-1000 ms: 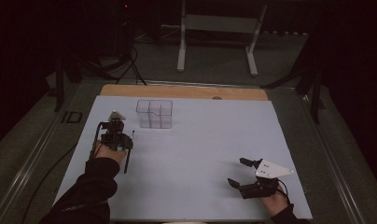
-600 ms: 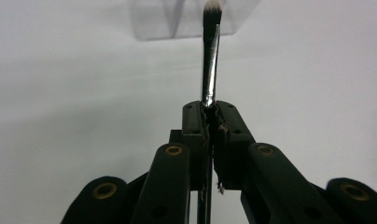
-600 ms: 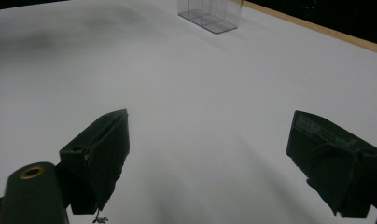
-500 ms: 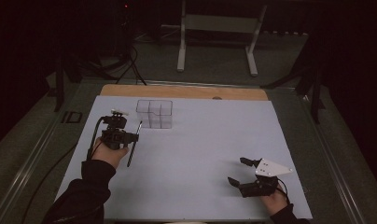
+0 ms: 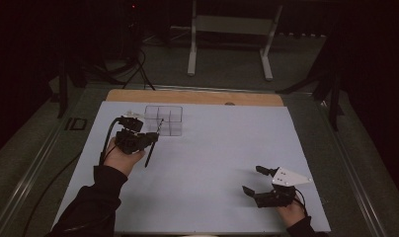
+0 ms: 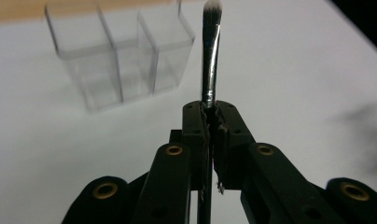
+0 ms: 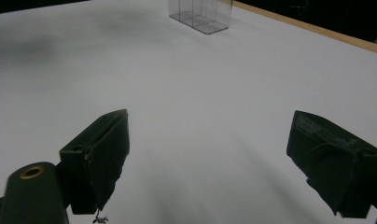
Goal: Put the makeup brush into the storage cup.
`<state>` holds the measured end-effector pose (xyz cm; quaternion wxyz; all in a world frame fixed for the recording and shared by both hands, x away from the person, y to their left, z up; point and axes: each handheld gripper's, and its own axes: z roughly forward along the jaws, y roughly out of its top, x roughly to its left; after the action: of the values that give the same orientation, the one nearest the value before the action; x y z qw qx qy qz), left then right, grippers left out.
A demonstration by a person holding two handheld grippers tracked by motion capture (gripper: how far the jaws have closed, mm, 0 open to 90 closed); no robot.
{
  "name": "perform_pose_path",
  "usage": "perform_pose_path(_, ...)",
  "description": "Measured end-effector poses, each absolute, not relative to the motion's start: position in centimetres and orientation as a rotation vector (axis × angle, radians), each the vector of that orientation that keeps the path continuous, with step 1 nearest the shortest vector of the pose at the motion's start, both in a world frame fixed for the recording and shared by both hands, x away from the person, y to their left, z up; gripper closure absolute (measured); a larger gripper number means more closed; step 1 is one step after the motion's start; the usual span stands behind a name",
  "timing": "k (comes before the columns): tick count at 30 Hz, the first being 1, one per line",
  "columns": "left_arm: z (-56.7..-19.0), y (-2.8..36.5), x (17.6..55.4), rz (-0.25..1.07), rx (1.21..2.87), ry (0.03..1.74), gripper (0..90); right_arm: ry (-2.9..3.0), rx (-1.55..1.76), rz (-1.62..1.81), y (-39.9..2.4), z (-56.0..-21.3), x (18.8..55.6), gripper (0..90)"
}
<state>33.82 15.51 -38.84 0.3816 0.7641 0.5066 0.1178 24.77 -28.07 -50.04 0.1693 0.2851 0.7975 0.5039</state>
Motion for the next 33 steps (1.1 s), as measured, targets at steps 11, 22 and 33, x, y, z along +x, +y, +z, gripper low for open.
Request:
perform_pose_path(11,-38.8,14.5,35.5,0.322,1.887,1.189,85.7,2.262,0.824,1.438,-28.2,-50.1,24.8,13.4)
perform_pose_path(22,-39.4,14.6,36.8,0.41,1.712,1.118,85.6,2.257,0.815,1.444,-28.2,-50.0,24.7,13.5)
perform_pose_path(33,-39.4,14.3,38.4,0.457,1.616,1.037,85.6,2.251,0.806,1.456,-28.3,-49.9,24.6,13.5)
